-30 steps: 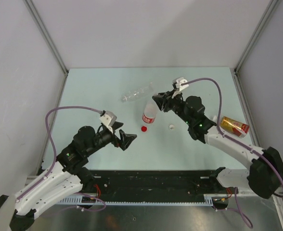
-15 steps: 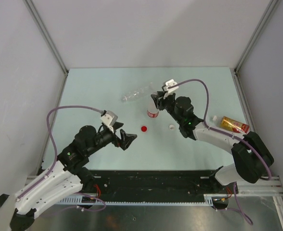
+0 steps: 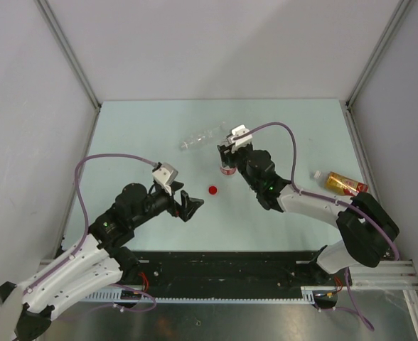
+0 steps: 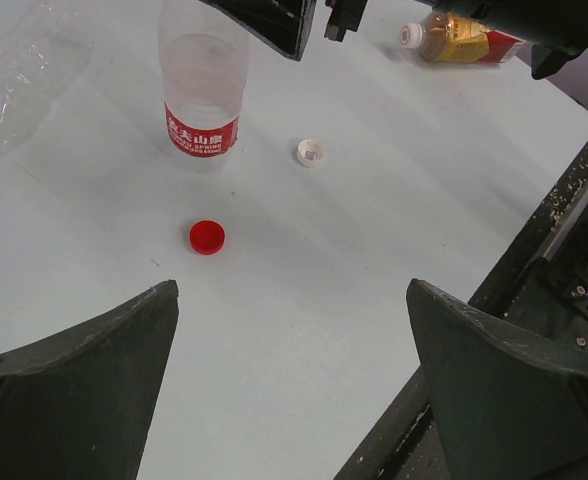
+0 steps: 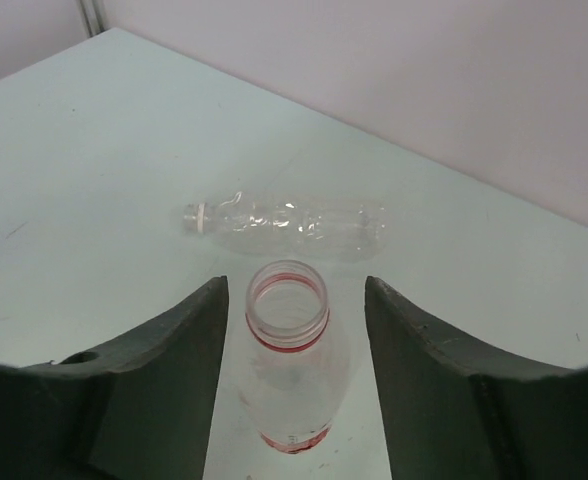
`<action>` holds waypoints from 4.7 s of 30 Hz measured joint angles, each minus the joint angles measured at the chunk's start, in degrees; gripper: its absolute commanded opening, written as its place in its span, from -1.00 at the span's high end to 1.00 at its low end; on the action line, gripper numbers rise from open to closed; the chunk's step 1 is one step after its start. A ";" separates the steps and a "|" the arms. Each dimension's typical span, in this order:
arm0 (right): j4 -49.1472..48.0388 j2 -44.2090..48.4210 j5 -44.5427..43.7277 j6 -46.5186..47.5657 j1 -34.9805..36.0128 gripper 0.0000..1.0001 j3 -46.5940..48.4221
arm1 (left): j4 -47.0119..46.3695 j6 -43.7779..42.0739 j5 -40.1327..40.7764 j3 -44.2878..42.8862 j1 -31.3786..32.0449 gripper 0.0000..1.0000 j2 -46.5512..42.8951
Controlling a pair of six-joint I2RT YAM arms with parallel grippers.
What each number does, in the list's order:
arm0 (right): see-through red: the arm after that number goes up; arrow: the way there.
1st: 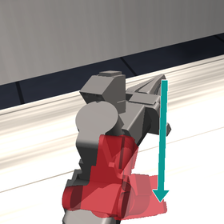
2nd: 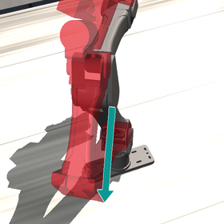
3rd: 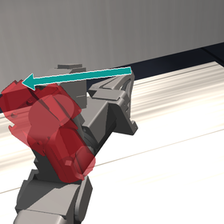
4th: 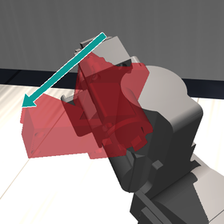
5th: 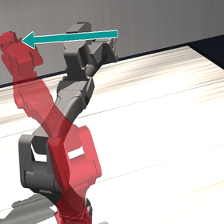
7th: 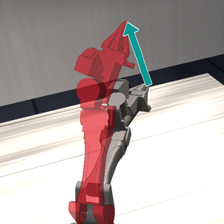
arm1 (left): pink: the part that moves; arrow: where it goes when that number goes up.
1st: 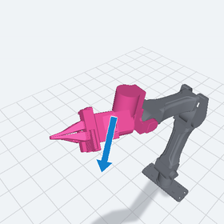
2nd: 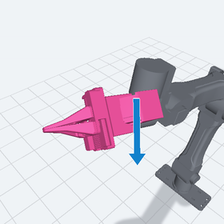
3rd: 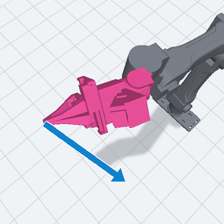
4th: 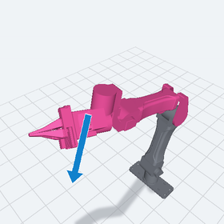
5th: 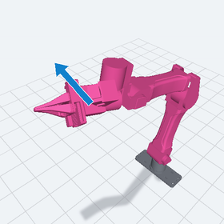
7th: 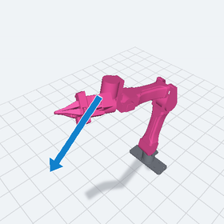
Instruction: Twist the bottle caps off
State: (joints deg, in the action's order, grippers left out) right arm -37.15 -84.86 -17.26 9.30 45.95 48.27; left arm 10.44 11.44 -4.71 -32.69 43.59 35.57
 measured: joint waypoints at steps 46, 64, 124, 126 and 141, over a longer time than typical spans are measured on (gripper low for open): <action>39.54 30.91 -1.03 -22.82 -26.32 -0.99 -8.15 | -2.40 4.46 -4.98 -4.09 1.92 -0.99 19.26; 44.54 27.30 -21.35 -40.30 -51.84 -0.95 -9.38 | -6.60 6.58 -7.72 2.91 2.69 -0.99 11.08; 49.59 15.56 -4.24 -34.38 -33.99 -0.77 -8.48 | -7.02 10.60 -11.82 8.68 2.78 -0.84 5.38; 49.27 19.06 -0.85 -31.76 -33.77 -0.89 -8.48 | -6.99 10.60 -11.82 8.68 2.78 -0.85 5.95; 44.74 18.08 16.33 -21.55 -32.30 -0.99 -8.37 | -7.02 10.62 -11.78 8.57 2.78 -0.86 9.44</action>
State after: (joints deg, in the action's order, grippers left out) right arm 7.60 -66.78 -0.93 -12.25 13.65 39.90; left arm 3.42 22.06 -16.49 -24.12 46.37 45.01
